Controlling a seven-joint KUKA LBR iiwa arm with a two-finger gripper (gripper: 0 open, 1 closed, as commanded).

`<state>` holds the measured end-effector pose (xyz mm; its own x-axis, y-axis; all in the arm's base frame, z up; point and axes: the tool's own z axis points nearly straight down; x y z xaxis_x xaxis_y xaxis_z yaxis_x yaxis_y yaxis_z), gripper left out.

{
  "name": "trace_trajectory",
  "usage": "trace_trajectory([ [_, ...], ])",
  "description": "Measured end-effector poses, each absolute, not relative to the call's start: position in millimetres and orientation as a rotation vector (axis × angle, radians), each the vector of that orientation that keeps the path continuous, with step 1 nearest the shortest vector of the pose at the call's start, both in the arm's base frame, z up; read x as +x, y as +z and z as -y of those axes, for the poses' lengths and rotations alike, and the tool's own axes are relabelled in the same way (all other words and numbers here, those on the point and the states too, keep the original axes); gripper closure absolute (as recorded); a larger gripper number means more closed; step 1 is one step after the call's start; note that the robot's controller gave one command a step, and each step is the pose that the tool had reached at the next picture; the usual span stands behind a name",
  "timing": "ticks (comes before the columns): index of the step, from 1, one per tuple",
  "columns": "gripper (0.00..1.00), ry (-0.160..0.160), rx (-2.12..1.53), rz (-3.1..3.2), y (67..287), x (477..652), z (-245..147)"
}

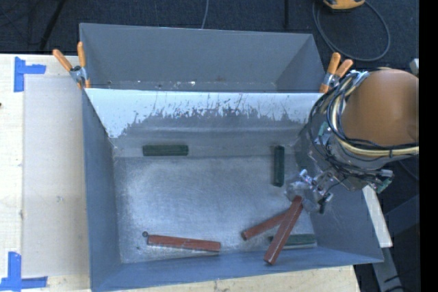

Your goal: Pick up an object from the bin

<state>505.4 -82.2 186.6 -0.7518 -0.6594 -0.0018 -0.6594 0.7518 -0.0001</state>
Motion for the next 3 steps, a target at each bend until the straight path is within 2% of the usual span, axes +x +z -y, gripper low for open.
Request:
trace_trajectory([
  [3,1.00,0.001,-1.106,-2.939,186.6,505.3,82.1],
])
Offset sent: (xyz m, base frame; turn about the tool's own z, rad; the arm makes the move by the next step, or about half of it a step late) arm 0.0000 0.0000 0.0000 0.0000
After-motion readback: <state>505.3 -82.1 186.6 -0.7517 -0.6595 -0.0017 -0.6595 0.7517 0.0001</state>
